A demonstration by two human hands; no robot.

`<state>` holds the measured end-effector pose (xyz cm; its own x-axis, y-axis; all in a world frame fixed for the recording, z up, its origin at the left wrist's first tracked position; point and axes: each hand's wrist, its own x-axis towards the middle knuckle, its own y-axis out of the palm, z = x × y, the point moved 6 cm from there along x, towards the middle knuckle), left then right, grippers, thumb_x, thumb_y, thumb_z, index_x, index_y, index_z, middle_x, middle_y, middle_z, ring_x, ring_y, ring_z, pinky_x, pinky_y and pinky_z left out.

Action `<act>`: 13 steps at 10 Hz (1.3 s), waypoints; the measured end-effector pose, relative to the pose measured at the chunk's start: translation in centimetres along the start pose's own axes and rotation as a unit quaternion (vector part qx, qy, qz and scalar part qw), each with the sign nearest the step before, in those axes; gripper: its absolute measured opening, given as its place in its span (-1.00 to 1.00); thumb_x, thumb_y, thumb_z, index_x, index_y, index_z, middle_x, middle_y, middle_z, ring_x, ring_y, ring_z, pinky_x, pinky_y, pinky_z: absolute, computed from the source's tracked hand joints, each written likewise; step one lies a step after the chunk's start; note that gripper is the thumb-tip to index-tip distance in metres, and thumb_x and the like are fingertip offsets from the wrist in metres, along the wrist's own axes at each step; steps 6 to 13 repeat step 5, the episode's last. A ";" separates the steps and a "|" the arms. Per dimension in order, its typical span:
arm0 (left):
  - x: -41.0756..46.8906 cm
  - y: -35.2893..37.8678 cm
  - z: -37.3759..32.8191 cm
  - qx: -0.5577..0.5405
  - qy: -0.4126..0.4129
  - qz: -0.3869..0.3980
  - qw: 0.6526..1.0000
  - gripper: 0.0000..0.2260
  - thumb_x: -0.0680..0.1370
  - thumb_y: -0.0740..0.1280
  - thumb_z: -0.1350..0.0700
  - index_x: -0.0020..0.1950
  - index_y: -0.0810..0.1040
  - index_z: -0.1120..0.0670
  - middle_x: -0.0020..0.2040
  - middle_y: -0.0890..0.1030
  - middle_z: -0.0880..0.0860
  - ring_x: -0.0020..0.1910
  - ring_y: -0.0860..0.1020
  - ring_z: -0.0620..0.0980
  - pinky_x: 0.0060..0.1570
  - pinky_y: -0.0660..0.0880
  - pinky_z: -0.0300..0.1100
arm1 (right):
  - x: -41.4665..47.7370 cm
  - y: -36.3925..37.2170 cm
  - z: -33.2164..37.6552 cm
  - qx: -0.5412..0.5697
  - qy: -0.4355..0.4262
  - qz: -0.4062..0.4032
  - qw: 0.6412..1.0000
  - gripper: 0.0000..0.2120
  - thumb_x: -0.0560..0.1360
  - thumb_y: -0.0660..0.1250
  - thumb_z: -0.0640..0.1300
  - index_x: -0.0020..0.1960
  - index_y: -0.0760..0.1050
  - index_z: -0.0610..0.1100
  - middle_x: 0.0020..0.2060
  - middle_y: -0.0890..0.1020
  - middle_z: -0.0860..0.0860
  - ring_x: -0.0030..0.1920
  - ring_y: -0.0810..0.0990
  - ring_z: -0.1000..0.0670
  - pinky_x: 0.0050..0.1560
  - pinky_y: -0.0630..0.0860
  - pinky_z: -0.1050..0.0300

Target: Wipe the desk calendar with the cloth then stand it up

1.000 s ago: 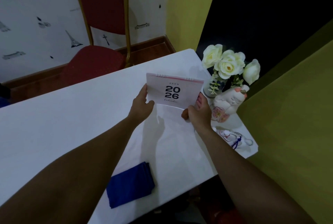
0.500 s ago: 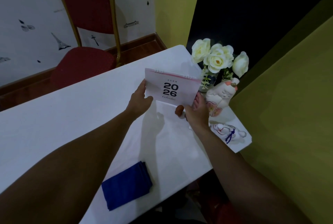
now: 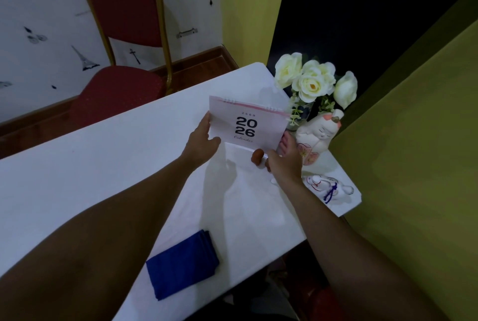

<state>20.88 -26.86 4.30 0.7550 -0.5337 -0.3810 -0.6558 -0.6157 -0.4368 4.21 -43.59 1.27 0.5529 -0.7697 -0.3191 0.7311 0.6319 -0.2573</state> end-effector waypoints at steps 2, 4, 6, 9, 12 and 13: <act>-0.5 -0.1 -0.5 0.014 -0.005 0.001 1.000 -0.29 0.66 0.28 0.19 0.72 0.01 -0.08 0.70 0.22 0.02 0.63 0.29 0.24 0.50 0.35 0.23 | -1.0 -0.4 0.9 -0.027 -0.008 -0.004 1.000 -0.42 0.45 0.35 -0.30 0.37 0.48 0.17 -0.13 0.58 0.57 -0.08 0.50 0.62 -0.20 0.50 0.57; -2.2 -1.5 0.5 0.033 -0.038 -0.011 0.999 -0.33 0.67 0.33 0.02 0.71 0.08 -0.03 0.71 0.18 0.04 0.67 0.22 0.19 0.55 0.28 0.21 | -3.1 -0.8 1.9 -0.022 -0.049 -0.048 0.997 -0.47 0.47 0.25 -0.37 0.38 0.50 -0.01 0.21 0.67 0.07 0.09 0.65 0.13 -0.17 0.63 0.37; -3.9 -2.8 1.0 0.059 -0.040 -0.007 0.997 -0.37 0.69 0.26 0.08 0.72 0.08 0.01 0.71 0.16 0.05 0.68 0.19 0.17 0.58 0.23 0.15 | -4.8 -0.3 2.9 0.003 -0.069 -0.046 0.997 -0.37 0.48 0.24 -0.42 0.52 0.40 -0.13 0.26 0.62 -0.08 0.10 0.64 0.20 -0.15 0.60 0.45; -3.9 -2.8 1.0 0.059 -0.040 -0.007 0.997 -0.37 0.69 0.26 0.08 0.72 0.08 0.01 0.71 0.16 0.05 0.68 0.19 0.17 0.58 0.23 0.15 | -4.8 -0.3 2.9 0.003 -0.069 -0.046 0.997 -0.37 0.48 0.24 -0.42 0.52 0.40 -0.13 0.26 0.62 -0.08 0.10 0.64 0.20 -0.15 0.60 0.45; -3.9 -2.8 1.0 0.059 -0.040 -0.007 0.997 -0.37 0.69 0.26 0.08 0.72 0.08 0.01 0.71 0.16 0.05 0.68 0.19 0.17 0.58 0.23 0.15 | -4.8 -0.3 2.9 0.003 -0.069 -0.046 0.997 -0.37 0.48 0.24 -0.42 0.52 0.40 -0.13 0.26 0.62 -0.08 0.10 0.64 0.20 -0.15 0.60 0.45; -3.9 -2.8 1.0 0.059 -0.040 -0.007 0.997 -0.37 0.69 0.26 0.08 0.72 0.08 0.01 0.71 0.16 0.05 0.68 0.19 0.17 0.58 0.23 0.15 | -4.8 -0.3 2.9 0.003 -0.069 -0.046 0.997 -0.37 0.48 0.24 -0.42 0.52 0.40 -0.13 0.26 0.62 -0.08 0.10 0.64 0.20 -0.15 0.60 0.45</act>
